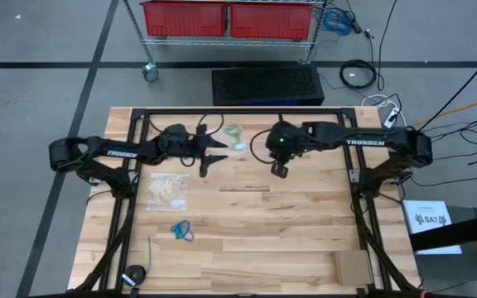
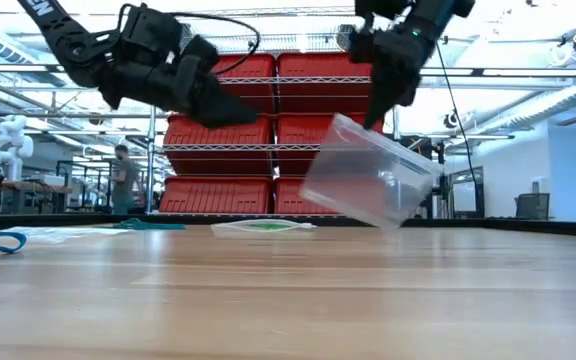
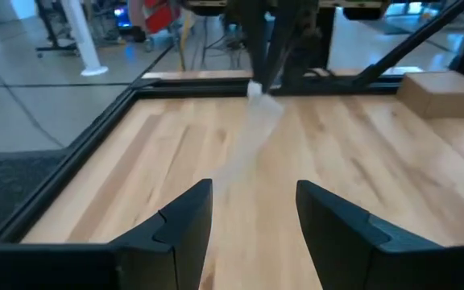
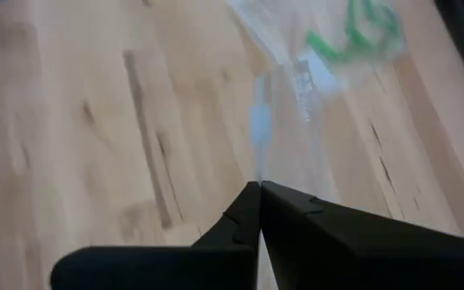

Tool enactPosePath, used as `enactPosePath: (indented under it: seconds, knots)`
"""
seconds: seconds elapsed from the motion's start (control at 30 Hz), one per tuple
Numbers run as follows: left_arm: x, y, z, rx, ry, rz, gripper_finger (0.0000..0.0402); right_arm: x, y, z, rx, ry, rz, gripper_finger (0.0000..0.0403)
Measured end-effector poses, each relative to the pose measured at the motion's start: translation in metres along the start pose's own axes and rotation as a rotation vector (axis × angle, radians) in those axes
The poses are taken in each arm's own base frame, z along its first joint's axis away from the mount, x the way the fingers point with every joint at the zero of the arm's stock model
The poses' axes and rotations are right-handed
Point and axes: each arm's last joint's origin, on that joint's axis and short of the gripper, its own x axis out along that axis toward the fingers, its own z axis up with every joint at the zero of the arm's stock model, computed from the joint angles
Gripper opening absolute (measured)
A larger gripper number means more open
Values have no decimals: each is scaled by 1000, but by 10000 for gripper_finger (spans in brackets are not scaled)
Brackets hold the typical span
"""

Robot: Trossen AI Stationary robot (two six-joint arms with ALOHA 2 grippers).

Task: Sort rubber bands
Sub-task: Open the top right transparent zip bag

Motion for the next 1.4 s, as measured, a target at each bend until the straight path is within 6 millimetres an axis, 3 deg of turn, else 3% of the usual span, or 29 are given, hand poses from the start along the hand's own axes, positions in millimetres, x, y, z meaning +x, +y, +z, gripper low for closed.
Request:
enactPosePath:
  seconds: [0.47, 0.87, 1.4]
  knots:
    - [40, -14, 9, -34, 65, -149, 187, 13, 37, 18, -58, -77, 81, 0]
    - [47, -16, 21, -46, 31, -159, 181, 12, 46, 18, -67, -86, 98, 0]
    - [48, -21, 25, 19, 9, -177, 7, 12, 46, 20, -69, -107, 101, 0]
